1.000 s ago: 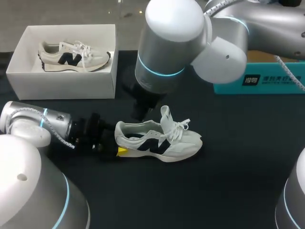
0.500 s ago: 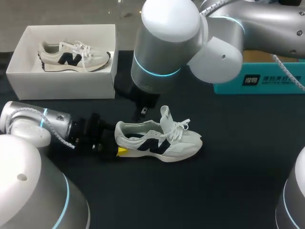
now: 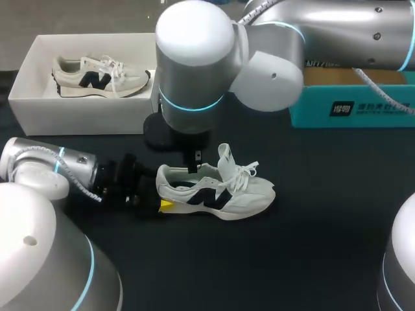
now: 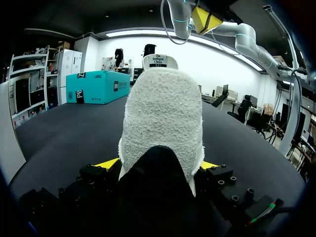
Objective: Take the shoe out of the shoebox, open the shoe tongue, remove and reinsert the insole, then place the shoe into the shoebox
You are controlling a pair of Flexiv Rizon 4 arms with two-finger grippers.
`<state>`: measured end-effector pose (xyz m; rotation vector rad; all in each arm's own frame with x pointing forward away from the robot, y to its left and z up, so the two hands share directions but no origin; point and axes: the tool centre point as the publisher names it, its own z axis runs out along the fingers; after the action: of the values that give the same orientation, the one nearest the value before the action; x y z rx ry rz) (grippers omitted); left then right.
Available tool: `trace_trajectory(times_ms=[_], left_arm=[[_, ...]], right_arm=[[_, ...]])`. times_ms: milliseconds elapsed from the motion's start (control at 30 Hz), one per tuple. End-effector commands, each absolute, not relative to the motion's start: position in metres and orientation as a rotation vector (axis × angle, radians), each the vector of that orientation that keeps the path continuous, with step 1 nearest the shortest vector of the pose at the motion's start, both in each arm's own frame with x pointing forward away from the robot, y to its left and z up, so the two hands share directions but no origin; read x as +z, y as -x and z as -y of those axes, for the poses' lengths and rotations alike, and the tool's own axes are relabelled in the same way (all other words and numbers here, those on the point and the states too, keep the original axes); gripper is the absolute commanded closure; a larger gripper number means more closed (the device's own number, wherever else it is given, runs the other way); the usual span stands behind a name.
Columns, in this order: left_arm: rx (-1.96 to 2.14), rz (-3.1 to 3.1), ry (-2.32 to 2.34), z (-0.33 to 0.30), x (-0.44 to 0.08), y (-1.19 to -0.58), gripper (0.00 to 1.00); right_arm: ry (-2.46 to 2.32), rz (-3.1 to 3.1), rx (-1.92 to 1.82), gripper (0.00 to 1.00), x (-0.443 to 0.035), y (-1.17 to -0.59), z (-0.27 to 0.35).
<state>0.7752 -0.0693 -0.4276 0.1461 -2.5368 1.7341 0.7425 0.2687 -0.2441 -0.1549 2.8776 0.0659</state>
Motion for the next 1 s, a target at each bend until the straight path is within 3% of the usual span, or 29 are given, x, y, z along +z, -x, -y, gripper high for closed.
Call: trace_trajectory(times_ms=[33, 333, 567, 1000], left_arm=[[1.731, 2.537, -0.145, 0.069, -0.43, -0.777, 1.0], [1.731, 2.537, -0.145, 0.069, -0.43, -0.777, 1.0], [1.731, 2.537, -0.145, 0.069, -0.43, -0.777, 1.0], [1.731, 2.537, -0.145, 0.069, -0.43, -0.777, 1.0]], right_arm=[[0.147, -2.881, 0.01, 1.0, -0.243, -0.743, -0.277], [-0.047, -2.885, 0.116, 1.0, -0.295, -0.763, -0.272], [0.009, -2.927, -0.019, 1.0, -0.326, -0.769, -0.267], [0.009, -2.927, -0.019, 1.0, -0.326, -0.769, -0.267]])
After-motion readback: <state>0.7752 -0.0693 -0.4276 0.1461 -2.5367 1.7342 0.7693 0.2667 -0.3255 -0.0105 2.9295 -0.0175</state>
